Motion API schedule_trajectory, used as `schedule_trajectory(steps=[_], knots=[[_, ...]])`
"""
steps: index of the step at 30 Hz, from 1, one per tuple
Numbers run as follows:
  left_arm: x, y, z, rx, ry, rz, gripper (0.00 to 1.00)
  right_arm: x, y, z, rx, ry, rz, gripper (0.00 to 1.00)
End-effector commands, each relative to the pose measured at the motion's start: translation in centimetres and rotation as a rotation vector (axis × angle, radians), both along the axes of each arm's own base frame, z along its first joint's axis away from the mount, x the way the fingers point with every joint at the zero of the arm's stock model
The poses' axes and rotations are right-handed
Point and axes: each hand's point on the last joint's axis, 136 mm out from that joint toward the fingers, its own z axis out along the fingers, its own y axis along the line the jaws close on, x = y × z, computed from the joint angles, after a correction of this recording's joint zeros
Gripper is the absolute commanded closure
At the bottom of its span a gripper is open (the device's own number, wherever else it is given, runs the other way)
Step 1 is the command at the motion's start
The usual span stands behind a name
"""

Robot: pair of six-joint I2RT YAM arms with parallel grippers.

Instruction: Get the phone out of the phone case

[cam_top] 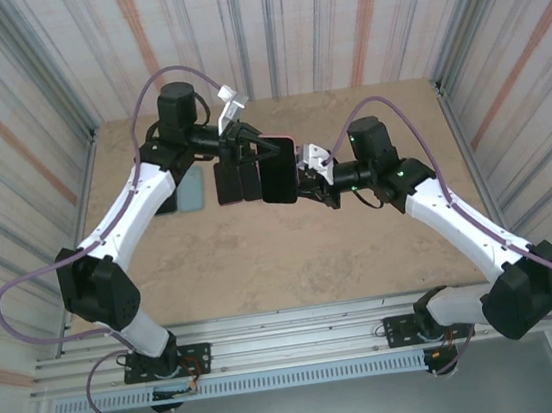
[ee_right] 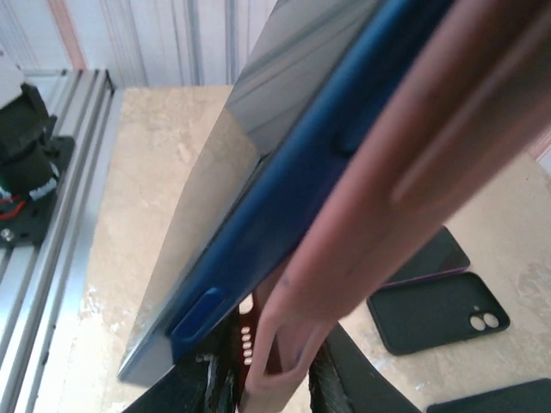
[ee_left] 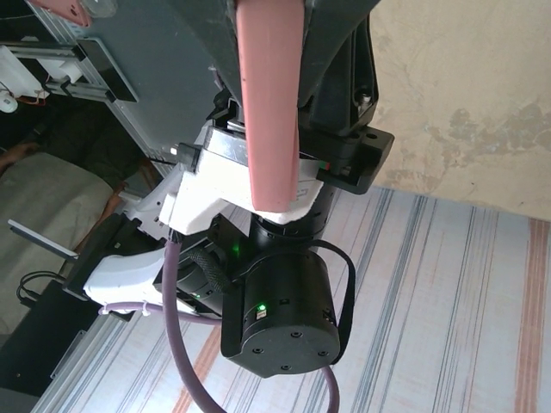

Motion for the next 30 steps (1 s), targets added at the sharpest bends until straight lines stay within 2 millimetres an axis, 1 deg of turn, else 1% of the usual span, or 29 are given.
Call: schedule_trajectory(steps=[1, 6, 9, 14, 16, 22, 27, 30], knots=[[-0.8, -0.2, 0.8, 0.009, 0.024, 0.014, 1.00, -0.3, 0.3, 2.1, 0.102, 0.020, 0.015, 0.73], [2.8, -0.4, 1.4, -0.001, 0.084, 0.224, 1.00, -0.1, 0.0, 2.3, 0.232, 0.167, -0.008, 0.69], [4.4, -0.1, 2.0, -0.043, 0.134, 0.338, 1.00, 0.4, -0.2, 2.3, 0.313, 0.269, -0.051, 0.65], [6.7, 0.3, 1.8, -0.107, 0.276, 0.467, 1.00, 1.4, -0.2, 2.3, 0.447, 0.463, -0.126, 0.58], [7.7, 0.7, 1.6, -0.139, 0.332, 0.524, 1.00, 2.0, -0.4, 2.2, 0.491, 0.541, -0.166, 0.57], [9.6, 1.3, 1.0, -0.216, 0.479, 0.612, 1.00, 3.7, -1.2, 1.6, 0.647, 0.728, -0.273, 0.55], [10.4, 0.9, 0.5, -0.253, 0.585, 0.609, 1.00, 4.3, -1.3, 2.5, 0.775, 0.824, -0.276, 0.56], [10.8, 0.7, 0.0, -0.249, 0.620, 0.612, 1.00, 4.8, -1.2, 2.6, 0.819, 0.873, -0.292, 0.57]])
